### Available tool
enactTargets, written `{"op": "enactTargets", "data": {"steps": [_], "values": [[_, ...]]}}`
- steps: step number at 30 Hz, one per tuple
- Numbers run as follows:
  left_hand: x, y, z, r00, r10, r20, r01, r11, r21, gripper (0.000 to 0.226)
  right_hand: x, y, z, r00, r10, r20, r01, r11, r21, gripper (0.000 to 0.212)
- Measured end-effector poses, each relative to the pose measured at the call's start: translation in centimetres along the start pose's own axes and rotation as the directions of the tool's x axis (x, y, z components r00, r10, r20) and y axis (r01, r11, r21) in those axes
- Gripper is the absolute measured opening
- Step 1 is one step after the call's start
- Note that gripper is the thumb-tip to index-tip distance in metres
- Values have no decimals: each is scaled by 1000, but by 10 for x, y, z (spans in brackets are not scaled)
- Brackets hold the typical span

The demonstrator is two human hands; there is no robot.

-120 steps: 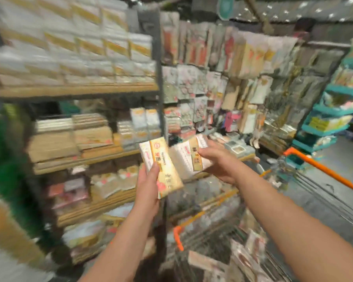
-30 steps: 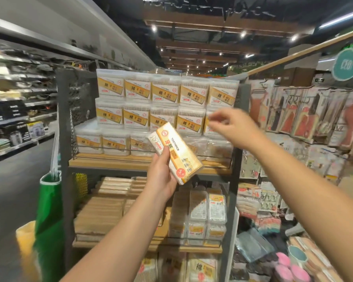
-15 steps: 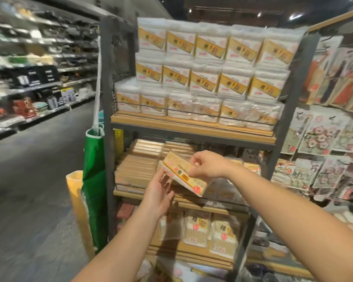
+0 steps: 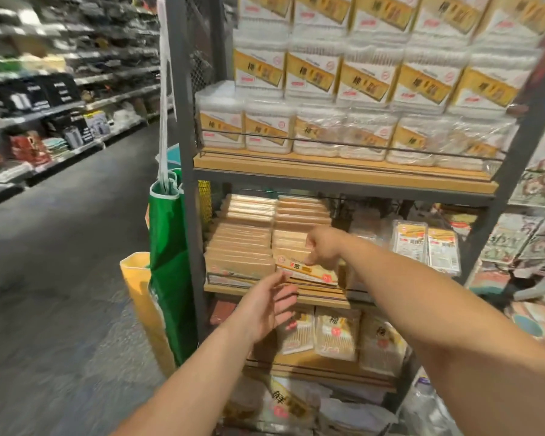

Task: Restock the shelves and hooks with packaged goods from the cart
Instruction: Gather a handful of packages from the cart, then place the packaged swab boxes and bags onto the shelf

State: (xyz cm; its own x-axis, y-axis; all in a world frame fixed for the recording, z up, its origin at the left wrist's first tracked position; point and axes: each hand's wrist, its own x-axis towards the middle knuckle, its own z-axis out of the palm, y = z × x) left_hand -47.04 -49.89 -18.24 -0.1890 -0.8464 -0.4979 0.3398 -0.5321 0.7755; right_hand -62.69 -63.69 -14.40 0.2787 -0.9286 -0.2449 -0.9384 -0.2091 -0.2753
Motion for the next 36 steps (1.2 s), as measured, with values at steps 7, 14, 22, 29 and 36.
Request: {"op": "enactTargets", "data": {"steps": [7, 14, 22, 29, 36], "values": [[25, -5, -14, 984, -122, 131, 103, 984, 145, 32, -8, -4, -7, 995, 7, -99, -15, 997, -74, 20], [28, -45, 38, 897, -239, 372, 134, 949, 287, 22, -101, 12, -23, 955, 93, -282, -16, 964, 264, 25], [-18, -146, 167, 677, -468, 568, 198, 859, 473, 16, -325, 118, 32, 862, 471, -187, -266, 733, 626, 25], [-106, -294, 261, 573, -613, 544, 97, 709, 698, 15, -537, 190, 144, 638, 770, -6, -544, 457, 704, 24], [-125, -420, 272, 522, -774, 359, 171, 507, 845, 17, -666, 206, 251, 423, 884, 199, -653, 145, 743, 18]]}}
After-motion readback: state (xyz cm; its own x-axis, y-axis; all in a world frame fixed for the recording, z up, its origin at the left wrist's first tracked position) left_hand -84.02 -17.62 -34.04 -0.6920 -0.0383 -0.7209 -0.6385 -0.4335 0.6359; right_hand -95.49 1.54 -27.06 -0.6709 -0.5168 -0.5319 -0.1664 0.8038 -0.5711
